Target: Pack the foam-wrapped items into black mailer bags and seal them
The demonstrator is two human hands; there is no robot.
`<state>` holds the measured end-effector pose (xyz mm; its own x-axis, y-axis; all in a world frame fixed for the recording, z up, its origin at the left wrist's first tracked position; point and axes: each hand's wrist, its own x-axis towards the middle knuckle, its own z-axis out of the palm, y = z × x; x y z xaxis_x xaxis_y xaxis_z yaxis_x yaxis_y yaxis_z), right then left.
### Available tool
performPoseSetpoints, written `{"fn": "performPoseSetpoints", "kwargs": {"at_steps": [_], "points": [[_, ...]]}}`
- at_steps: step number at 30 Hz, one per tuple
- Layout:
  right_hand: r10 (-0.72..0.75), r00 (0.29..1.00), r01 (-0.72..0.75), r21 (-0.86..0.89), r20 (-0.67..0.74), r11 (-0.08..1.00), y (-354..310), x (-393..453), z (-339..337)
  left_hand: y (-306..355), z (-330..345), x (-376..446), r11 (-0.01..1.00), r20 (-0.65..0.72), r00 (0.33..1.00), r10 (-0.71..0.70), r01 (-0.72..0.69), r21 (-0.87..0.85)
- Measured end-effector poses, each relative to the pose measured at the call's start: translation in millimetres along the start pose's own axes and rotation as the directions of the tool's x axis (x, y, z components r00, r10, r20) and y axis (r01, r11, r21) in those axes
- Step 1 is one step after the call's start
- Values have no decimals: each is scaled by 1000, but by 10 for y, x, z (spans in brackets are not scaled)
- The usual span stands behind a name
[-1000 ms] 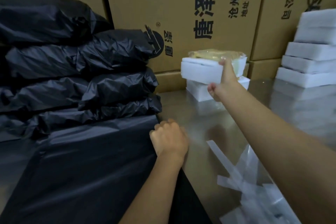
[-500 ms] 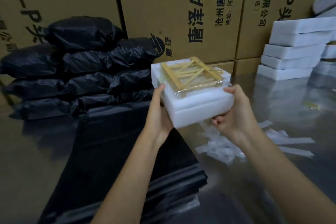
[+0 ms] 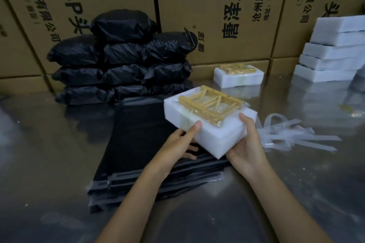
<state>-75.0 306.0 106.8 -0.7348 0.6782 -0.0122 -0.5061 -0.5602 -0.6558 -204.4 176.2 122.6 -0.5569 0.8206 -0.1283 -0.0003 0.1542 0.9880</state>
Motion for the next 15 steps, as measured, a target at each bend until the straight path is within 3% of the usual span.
{"fn": "performPoseSetpoints", "kwargs": {"at_steps": [4,8,10,15], "points": [[-27,992,29,13,-119,999,19,21,-11,35,-304,41,938,-55,998,35,-14,346],[-39,978,50,48,-206,998,-39,40,-31,-26,-657,24,604,2,985,-173,104,790],[-42,976,56,63,-212,996,-48,45,-43,-56,-707,18,570,9,979,-205,112,814],[-66,973,84,75,-219,994,-44,35,-23,-138,-698,64,580,-60,998,9,44,813]]}}
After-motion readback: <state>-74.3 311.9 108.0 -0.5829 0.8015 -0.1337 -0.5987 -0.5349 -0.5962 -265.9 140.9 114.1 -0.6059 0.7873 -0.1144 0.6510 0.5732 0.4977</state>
